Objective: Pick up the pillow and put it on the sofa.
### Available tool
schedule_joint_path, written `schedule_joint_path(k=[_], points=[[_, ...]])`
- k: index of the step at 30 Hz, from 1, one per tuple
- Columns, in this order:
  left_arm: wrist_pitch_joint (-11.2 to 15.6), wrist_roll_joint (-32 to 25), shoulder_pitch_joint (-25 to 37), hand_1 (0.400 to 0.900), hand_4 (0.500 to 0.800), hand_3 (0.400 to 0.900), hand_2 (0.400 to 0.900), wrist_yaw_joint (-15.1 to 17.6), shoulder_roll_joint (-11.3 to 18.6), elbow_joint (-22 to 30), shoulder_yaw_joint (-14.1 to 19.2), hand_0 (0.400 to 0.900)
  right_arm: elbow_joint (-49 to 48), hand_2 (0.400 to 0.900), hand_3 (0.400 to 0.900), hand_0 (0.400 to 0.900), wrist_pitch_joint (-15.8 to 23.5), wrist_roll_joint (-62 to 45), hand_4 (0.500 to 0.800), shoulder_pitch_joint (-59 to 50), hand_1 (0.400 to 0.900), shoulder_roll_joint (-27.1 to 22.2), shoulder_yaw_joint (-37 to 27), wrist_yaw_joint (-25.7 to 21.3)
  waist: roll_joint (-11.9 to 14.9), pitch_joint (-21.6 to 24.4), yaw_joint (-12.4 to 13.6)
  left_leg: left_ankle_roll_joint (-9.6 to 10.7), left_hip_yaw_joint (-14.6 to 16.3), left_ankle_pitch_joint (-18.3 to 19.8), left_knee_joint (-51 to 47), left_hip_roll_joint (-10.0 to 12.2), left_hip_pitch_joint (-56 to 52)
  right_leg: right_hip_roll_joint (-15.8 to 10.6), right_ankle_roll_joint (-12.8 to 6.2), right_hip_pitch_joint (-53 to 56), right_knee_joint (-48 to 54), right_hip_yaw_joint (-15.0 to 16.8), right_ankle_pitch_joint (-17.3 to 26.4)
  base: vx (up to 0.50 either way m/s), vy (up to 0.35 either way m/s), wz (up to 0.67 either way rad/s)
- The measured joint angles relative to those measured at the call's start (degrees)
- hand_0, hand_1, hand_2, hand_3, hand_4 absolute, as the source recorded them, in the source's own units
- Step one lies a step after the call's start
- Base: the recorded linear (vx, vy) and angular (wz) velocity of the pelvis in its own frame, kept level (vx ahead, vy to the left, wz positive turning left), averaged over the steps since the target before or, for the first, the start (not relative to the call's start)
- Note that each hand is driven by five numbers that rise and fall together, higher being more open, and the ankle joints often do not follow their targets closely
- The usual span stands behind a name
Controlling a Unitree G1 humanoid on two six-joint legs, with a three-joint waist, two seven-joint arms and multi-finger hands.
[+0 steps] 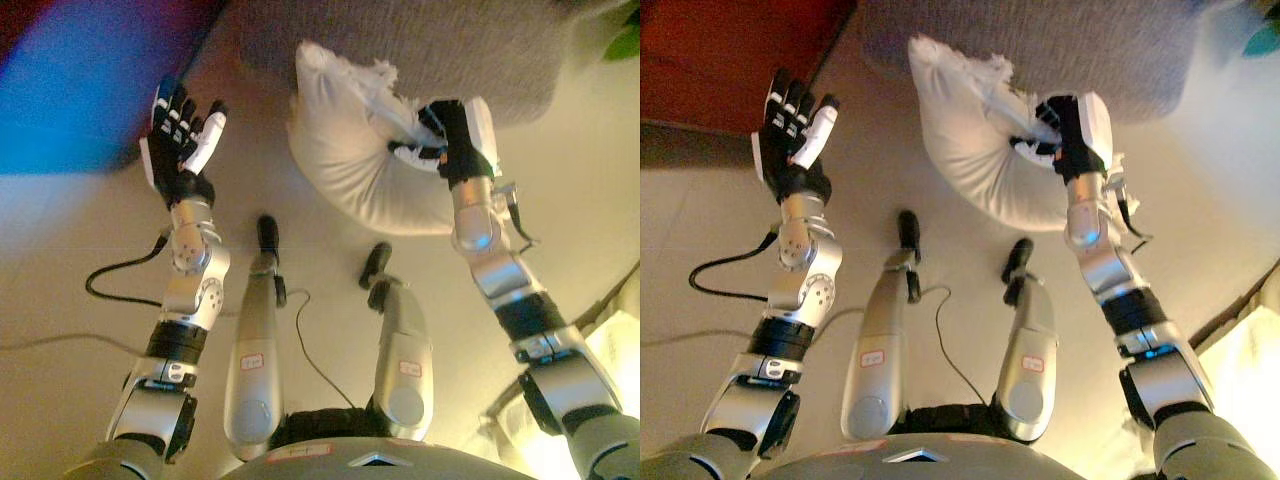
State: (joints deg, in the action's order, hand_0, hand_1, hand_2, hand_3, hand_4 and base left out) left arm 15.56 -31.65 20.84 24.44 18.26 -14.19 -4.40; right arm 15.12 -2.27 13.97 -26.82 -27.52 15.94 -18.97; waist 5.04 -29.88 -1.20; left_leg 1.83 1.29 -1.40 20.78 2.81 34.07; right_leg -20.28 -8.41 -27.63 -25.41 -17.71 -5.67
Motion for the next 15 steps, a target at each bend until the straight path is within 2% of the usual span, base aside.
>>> schedule_joint_path(k=[2,4,6,8,12,15], points=[[0.82,0.18,-2.33,0.900,0.800,0.900,0.900,-0.56,-0.20,0.92,0.91,0.900,-2.44,0.400,0.400,0.400,0.76,0.53,0.500,3.38,0.400,-0.32,-0.88,0.68,0.36,0.66,0.05,0.10,0.23,0.40,-2.78,0.04,-5.64,0.44,-0.39,5.98,3.76,-0.89,0.94,0.17,0.065,-0.16],[0.14,0.30,-4.22,0.900,0.800,0.900,0.900,-1.61,-0.05,0.86,2.73,0.900,-5.66,0.400,0.400,0.400,1.30,0.57,0.500,6.67,0.400,0.44,-2.32,2.57,0.77,1.45,0.02,0.11,0.82,-0.08,-5.40,0.13,-11.12,0.64,-1.03,12.61,9.15,-2.60,3.05,0.15,0.092,-0.17],[0.11,0.43,-6.16,0.900,0.800,0.900,0.900,-3.05,-0.09,1.38,3.62,0.900,-9.78,0.400,0.400,0.400,1.90,0.59,0.500,10.18,0.400,0.57,-4.48,4.55,1.09,1.86,0.29,-0.09,1.88,-0.29,-8.42,-0.25,-16.27,1.46,-1.94,18.51,14.48,-2.96,5.47,0.17,0.119,-0.31],[0.09,0.82,-7.59,0.900,0.800,0.900,0.900,-4.34,-0.04,1.74,4.17,0.900,-12.80,0.400,0.400,0.400,2.77,0.75,0.500,12.26,0.400,0.67,-6.40,5.92,1.29,4.48,0.16,-0.34,3.06,-0.63,-10.64,-0.84,-17.91,1.44,-2.26,20.17,18.26,-3.11,7.21,0.15,0.151,-0.39],[-1.26,2.56,-10.03,0.900,0.800,0.900,0.900,-6.44,-0.27,2.11,5.97,0.900,-16.66,0.400,0.400,0.400,3.21,-0.36,0.500,13.41,0.400,1.14,-9.76,10.00,1.53,5.22,0.34,-0.56,5.63,-1.33,-16.17,-1.28,-26.01,1.35,-1.73,25.53,21.54,-3.71,9.53,0.09,0.080,-0.22],[-1.36,2.82,-12.58,0.900,0.800,0.900,0.900,-7.85,-0.31,3.83,6.48,0.900,-19.39,0.400,0.400,0.400,4.81,-3.64,0.500,16.48,0.400,1.26,-12.17,11.64,2.50,9.68,0.10,-0.37,6.49,-1.53,-18.96,-1.64,-28.41,1.51,-1.96,27.37,24.20,-3.81,9.72,0.08,0.009,-0.05]])
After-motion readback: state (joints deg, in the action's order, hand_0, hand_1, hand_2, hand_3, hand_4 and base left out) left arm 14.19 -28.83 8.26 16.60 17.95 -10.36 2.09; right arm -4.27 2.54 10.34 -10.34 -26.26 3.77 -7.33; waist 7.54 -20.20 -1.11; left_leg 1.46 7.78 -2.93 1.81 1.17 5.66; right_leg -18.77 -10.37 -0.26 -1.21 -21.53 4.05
